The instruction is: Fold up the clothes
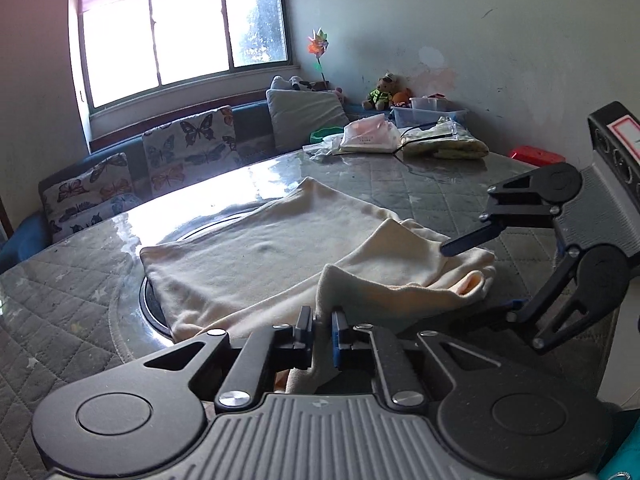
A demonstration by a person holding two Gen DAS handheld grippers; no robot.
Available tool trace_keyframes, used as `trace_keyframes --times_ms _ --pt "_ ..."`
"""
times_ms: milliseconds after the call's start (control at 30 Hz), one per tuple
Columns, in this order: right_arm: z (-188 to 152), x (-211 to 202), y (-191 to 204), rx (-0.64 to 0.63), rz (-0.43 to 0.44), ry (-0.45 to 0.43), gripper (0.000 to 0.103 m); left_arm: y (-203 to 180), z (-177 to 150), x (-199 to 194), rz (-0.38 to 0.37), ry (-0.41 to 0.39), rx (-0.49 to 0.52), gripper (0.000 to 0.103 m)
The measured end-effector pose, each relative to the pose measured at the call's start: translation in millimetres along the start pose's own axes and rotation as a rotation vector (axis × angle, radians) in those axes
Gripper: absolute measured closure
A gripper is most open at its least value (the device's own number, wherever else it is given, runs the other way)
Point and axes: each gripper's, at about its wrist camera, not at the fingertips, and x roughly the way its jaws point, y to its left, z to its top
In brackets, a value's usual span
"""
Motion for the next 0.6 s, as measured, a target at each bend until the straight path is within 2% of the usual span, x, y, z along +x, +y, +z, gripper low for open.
trace_keyframes --times_ms 100,167,267,400,467,533,600 --pt "5 11 -11 0.034 0.051 0.008 0.053 6 0 4 -0.013 0.014 -0.021 0.093" --pt "8 16 -21 0.085 0.100 0.028 0.070 10 0 7 -0.023 0.024 -0.030 0.093" --pt "13 20 -33 0.142 0.143 0.049 0.080 11 -2 6 -0.044 0.032 -0.022 0.089" --pt "18 23 -45 0.199 0.189 0.069 0.084 6 -7 -2 -0.049 0.029 0.023 0.084" --pt "21 23 -49 0.216 0.202 0.078 0.085 2 -12 -4 -0.039 0.038 0.050 0.076" --pt "22 23 -51 0.228 0.207 0.082 0.086 -1 -17 -4 -0.027 0.050 0.076 0.073" --pt "24 24 -54 0.238 0.211 0.085 0.086 -4 -22 -4 -0.016 0.059 0.098 0.066"
